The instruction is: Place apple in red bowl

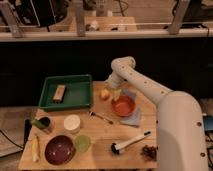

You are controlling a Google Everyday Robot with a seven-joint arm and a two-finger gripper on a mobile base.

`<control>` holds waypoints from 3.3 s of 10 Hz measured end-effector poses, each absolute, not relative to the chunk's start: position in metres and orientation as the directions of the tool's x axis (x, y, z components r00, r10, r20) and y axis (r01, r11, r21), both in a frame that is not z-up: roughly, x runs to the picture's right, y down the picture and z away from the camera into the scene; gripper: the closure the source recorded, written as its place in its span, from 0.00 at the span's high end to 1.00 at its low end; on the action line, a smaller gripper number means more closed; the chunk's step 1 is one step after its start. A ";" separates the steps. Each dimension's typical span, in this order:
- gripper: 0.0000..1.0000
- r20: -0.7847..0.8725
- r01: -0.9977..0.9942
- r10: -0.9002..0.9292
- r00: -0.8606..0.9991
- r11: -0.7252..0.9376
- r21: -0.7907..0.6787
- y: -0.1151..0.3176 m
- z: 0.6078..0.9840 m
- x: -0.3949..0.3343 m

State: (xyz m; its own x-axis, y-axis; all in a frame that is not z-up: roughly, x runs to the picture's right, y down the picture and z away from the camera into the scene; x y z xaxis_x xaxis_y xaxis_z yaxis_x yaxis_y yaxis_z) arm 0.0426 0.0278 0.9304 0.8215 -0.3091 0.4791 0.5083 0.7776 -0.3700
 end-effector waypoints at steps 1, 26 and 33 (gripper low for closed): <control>0.80 0.466 0.507 -0.313 0.828 0.774 -0.381 0.024 0.931 0.042; 0.80 0.626 0.461 -0.188 0.757 0.833 -0.307 0.034 0.936 -0.008; 0.80 0.681 0.597 -0.327 0.655 0.777 -0.201 0.032 0.945 -0.001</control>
